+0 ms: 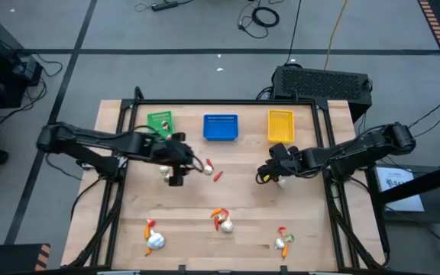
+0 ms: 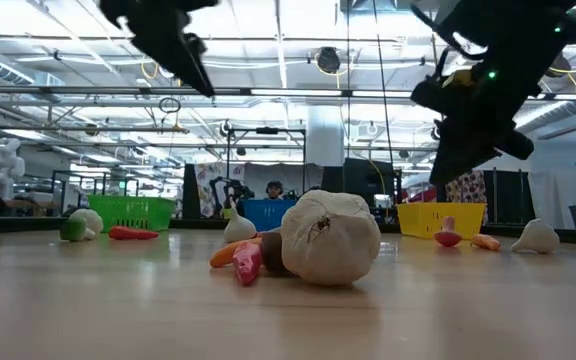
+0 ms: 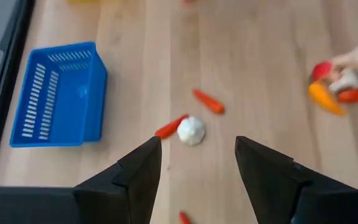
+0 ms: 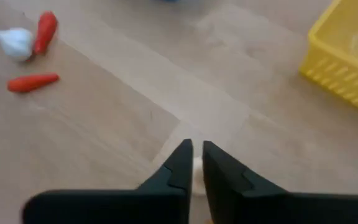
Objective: Sort produce into baskets
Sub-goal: Put the orange mushroom into the green bin
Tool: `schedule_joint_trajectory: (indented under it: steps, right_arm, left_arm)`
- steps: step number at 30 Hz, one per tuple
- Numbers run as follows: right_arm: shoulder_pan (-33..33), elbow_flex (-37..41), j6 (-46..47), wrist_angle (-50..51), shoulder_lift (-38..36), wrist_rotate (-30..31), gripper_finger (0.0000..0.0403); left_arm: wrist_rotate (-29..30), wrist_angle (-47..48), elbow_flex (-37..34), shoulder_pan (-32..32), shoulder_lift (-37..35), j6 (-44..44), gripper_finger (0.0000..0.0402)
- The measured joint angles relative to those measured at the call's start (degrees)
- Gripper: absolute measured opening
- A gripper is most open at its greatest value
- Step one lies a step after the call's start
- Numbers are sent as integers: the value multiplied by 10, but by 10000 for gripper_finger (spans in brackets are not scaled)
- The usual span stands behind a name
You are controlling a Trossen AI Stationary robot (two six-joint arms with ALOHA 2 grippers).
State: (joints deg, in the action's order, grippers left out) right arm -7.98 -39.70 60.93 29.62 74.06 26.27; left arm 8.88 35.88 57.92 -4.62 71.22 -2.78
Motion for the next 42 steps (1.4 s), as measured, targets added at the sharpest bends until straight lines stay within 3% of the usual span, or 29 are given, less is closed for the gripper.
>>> schedule_joint_trajectory:
  steps: [4, 8, 15, 26, 42]
  right_arm:
    - [17, 0, -14, 2, 21, -12, 99]
    - [31, 0, -2, 8, 39, -31, 162]
    - [35, 0, 14, 0, 69, -44, 220]
    - [7, 0, 30, -48, 119, -56, 212]
    - [0, 0, 46, -45, 123, -33, 170]
  left_arm:
    - [-14, -155, -104, 0, -81, 22, 212]
    - [-44, -272, -165, -1, -113, 25, 212]
    - [-49, -292, -180, -8, -96, 25, 212]
    - [-50, -302, -180, -11, -84, 30, 212]
    - [-50, -309, -180, -11, -84, 35, 212]
